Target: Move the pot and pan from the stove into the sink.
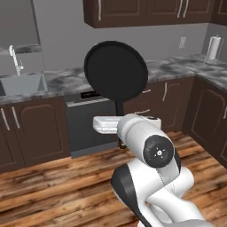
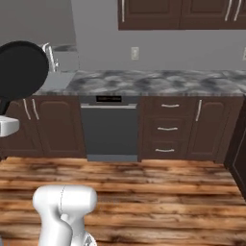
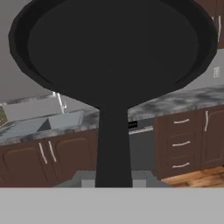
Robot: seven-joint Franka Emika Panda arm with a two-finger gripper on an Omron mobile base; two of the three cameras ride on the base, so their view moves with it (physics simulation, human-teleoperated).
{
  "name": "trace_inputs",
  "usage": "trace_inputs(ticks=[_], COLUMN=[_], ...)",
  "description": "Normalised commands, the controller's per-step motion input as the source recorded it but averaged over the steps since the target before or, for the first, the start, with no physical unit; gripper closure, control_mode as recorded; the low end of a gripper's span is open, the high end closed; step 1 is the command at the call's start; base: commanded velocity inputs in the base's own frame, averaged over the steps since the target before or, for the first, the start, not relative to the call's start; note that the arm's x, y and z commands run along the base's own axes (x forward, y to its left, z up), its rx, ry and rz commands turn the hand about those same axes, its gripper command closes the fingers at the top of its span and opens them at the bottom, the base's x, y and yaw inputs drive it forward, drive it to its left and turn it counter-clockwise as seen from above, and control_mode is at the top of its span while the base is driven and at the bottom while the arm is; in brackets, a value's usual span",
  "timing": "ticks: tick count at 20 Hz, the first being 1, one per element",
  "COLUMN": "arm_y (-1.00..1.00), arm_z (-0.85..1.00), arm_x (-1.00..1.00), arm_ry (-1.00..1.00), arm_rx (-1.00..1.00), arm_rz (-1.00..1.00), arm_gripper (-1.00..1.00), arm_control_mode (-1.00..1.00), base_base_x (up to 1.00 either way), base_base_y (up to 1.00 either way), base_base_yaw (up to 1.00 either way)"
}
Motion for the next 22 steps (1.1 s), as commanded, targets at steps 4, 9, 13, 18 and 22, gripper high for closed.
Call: trace_inputs(ticks=[4, 9, 13, 18, 22], arm_y=[0.0, 0.0, 0.0, 0.0, 0.0], arm_z=[0.0, 0.0, 0.0, 0.0, 0.0], arm_x=[0.0, 0.0, 0.0, 0.0, 0.0], arm_ry=[0.0, 0.0, 0.0, 0.0, 0.0], arm_rx=[0.0, 0.0, 0.0, 0.0, 0.0], arm_rz=[0.0, 0.0, 0.0, 0.0, 0.0], arm_gripper=[1.0, 1.0, 1.0, 1.0, 1.0], arm_control_mode=[1.0, 1.0, 1.0, 1.0, 1.0], base_base_x=[0.01, 0.0, 0.0, 0.08, 0.56], base_base_y=[0.73, 0.6, 0.02, 0.02, 0.04], base_base_yaw=[-0.02, -0.02, 0.0, 0.0, 0.0])
